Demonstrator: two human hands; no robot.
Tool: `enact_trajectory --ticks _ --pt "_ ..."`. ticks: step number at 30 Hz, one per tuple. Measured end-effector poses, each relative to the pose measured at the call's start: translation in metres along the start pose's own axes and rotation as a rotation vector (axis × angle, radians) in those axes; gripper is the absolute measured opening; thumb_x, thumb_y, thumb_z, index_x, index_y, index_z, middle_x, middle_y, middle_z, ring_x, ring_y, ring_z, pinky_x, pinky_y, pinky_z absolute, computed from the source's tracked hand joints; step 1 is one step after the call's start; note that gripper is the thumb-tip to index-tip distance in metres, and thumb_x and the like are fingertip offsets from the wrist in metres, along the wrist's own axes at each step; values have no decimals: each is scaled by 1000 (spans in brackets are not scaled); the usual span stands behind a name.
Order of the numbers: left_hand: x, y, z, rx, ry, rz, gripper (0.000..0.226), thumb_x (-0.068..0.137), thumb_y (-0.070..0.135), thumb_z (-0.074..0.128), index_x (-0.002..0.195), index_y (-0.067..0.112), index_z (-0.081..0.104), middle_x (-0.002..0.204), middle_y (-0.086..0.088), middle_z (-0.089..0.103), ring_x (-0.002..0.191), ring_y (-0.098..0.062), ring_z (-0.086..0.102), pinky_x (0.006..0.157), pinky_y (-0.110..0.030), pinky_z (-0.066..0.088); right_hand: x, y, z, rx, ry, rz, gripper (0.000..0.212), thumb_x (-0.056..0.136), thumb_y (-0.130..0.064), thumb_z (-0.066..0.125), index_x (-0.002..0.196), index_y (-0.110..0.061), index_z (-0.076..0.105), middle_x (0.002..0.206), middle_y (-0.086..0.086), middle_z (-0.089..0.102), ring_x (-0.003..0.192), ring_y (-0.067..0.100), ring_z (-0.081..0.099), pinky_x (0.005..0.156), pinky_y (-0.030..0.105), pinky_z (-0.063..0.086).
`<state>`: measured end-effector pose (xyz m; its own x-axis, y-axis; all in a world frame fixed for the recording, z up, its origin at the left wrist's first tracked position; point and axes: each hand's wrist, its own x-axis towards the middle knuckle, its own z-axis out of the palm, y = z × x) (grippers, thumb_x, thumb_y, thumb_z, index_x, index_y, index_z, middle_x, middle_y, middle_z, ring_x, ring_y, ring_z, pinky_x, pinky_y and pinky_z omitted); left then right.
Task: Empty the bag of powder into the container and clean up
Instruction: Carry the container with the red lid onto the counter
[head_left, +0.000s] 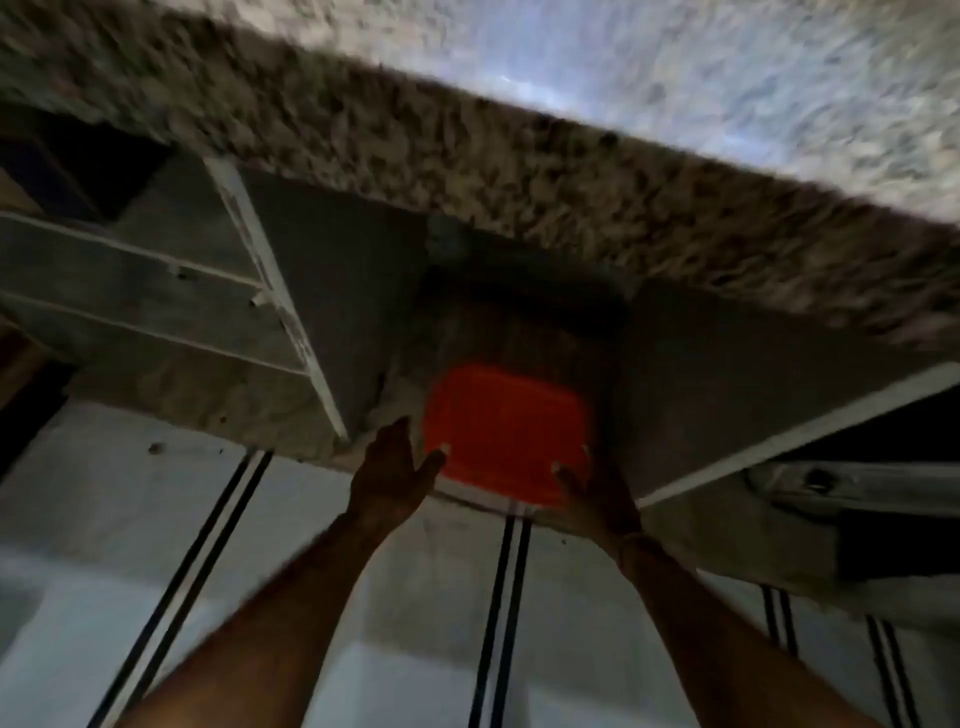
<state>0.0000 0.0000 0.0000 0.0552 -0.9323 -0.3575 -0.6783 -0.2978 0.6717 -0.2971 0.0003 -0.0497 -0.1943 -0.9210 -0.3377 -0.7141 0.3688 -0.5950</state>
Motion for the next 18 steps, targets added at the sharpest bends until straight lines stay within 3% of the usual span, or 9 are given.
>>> enact_trajectory --ticks 2,5,7,10,12,14,16,18 --pt "32 -13 24 -57 -52 46 93 92 68 51 162 16 19 162 -7 33 148 -28 34 118 -35 29 36 30 32 164 -24 19 108 69 -92 52 156 -32 28 155 7 44 138 32 48 111 55 44" --pt "76 -21 52 -218 -107 46 107 71 76 55 156 16 31 147 -10 52 131 -31 56 104 -36 48 82 58 60 291 41 104 129 50 -101 56 155 -31 30 150 8 51 133 34 54 108 55 47" --pt "98 -38 80 -318 -77 25 120 60 78 61 157 13 30 148 -11 52 129 -32 57 100 -34 49 97 76 77 338 66 166 134 50 -100 56 159 -29 24 155 11 44 138 36 48 111 56 43" --pt "128 -52 95 -422 -140 -69 121 74 68 72 161 9 12 156 -14 41 137 -34 49 103 -34 46 135 111 91 434 86 198 126 58 -94 63 156 -24 28 148 13 53 126 36 59 104 55 50" --pt "145 -59 102 -497 -118 -112 124 60 68 76 155 5 28 150 -18 49 130 -35 56 104 -41 51 138 108 89 486 99 206 129 52 -98 61 153 -23 34 142 11 58 122 35 62 103 57 51" --pt "156 -63 100 -546 -98 -155 124 46 68 75 146 2 44 142 -19 57 122 -35 62 102 -48 54 119 82 74 570 110 191 110 63 -83 70 150 -20 44 140 10 60 125 34 60 106 57 48" --pt "149 -63 98 -543 -121 -206 116 53 66 79 145 3 48 140 -17 59 120 -35 63 101 -48 54 87 53 55 626 144 192 81 81 -58 75 147 -19 50 139 8 61 125 33 59 108 56 46" --pt "128 -56 91 -519 -98 -251 105 63 70 80 143 7 52 136 -13 62 119 -34 64 99 -43 54 62 37 41 645 177 199 74 85 -50 75 148 -21 48 140 6 59 125 31 58 109 54 45"
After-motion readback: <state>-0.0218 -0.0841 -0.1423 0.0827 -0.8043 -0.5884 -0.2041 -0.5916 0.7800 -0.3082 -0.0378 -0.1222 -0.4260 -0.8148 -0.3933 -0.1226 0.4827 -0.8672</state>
